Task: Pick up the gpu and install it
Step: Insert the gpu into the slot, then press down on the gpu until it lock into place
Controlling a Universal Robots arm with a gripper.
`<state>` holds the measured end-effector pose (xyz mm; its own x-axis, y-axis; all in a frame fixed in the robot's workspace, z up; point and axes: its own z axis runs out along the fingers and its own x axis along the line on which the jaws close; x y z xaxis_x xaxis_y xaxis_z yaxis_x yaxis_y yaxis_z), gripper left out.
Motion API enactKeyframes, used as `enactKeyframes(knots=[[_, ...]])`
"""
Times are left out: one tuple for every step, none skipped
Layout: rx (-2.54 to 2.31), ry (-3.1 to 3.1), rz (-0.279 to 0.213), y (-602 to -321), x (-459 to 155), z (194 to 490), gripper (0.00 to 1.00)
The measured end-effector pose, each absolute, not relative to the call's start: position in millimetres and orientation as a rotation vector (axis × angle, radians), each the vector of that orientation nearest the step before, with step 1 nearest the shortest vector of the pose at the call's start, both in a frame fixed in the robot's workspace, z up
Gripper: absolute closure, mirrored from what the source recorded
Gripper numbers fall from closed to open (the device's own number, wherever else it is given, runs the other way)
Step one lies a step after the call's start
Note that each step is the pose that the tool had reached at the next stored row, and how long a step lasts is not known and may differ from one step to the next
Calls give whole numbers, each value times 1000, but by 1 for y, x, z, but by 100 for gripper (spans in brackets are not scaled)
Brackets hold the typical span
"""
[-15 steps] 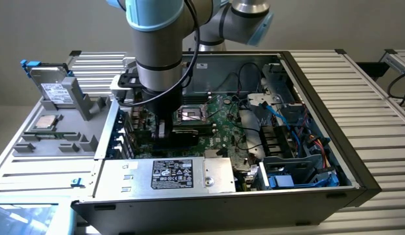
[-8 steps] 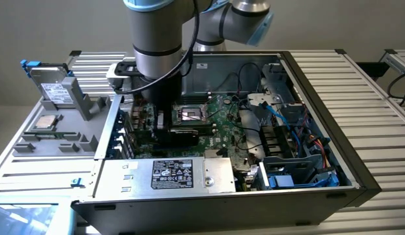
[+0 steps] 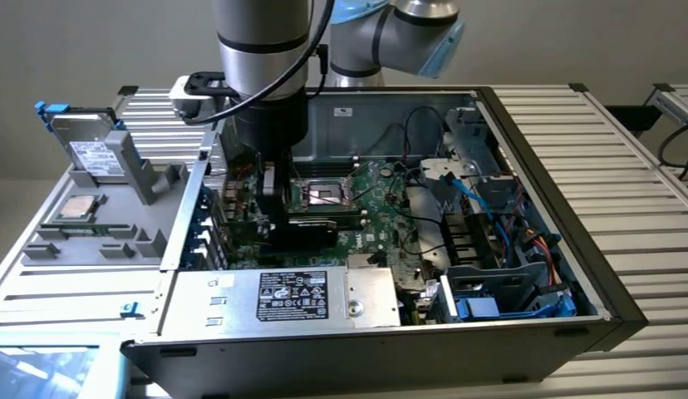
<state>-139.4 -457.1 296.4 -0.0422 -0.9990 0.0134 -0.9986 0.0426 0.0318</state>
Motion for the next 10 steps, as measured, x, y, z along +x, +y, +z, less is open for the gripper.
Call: enactKeyframes(knots=[[2152, -2245, -22, -457, -139, 296, 57], [2152, -2245, -22, -457, -139, 296, 57], [2152, -2245, -22, -457, -139, 296, 57], [2152, -2245, -22, -457, -139, 296, 57], [2152, -2245, -22, -457, -139, 296, 57], [2152, -2245, -22, -457, -139, 296, 57], [2152, -2245, -22, -457, -138, 296, 57], [2152, -2245, -22, -457, -138, 296, 57], [2152, -2245, -22, -457, -138, 296, 57], [2152, -2245, -22, -457, -138, 296, 57]])
